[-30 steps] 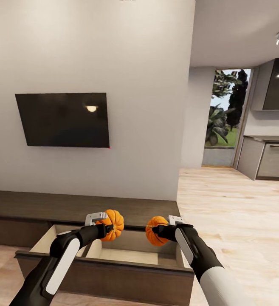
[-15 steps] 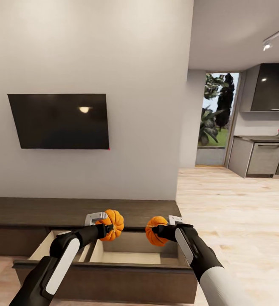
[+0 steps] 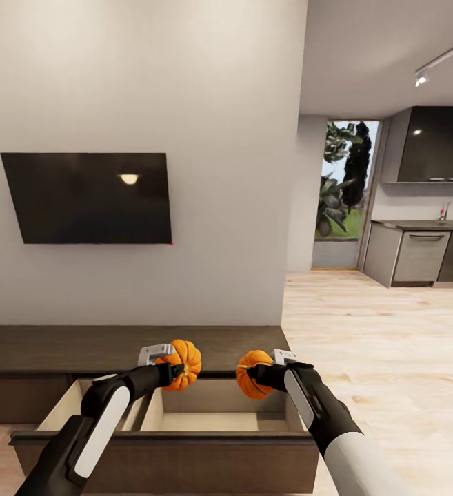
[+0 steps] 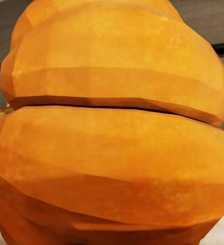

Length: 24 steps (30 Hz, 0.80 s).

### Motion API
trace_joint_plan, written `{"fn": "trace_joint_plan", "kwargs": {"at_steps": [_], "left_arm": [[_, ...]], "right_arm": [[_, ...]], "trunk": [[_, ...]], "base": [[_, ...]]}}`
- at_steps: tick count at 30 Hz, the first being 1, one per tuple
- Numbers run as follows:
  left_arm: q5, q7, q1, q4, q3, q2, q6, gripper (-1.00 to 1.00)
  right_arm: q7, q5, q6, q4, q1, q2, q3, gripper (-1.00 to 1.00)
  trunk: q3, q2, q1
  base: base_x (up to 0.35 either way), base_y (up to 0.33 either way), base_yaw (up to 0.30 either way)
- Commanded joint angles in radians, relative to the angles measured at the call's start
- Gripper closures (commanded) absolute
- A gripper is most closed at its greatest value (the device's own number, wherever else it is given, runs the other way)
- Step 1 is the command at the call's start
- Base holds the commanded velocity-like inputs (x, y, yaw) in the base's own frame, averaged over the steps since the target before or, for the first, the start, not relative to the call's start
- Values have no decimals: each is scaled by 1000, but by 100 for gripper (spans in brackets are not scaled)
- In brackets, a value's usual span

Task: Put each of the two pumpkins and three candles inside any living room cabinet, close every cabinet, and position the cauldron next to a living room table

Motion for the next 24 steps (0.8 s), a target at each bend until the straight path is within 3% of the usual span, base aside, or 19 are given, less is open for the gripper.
{"fn": "trace_joint_plan", "kwargs": {"at_steps": [1, 5, 24], "left_arm": [[10, 11, -1, -1, -5, 1, 2, 100], [10, 12, 0, -2, -9, 1, 2, 100], [6, 15, -9, 27, -32, -2, 2, 100]], "right_arm": [[-2, -3, 4, -1, -1, 0, 1, 100], [0, -3, 3, -2, -1, -1, 1, 100], [4, -4, 3, -2, -1, 1, 2, 100]], "trunk": [[-1, -1, 0], [-1, -1, 0], [-61, -134, 73]], "base": [[4, 1, -5], [2, 0, -3], [0, 0, 0]]}}
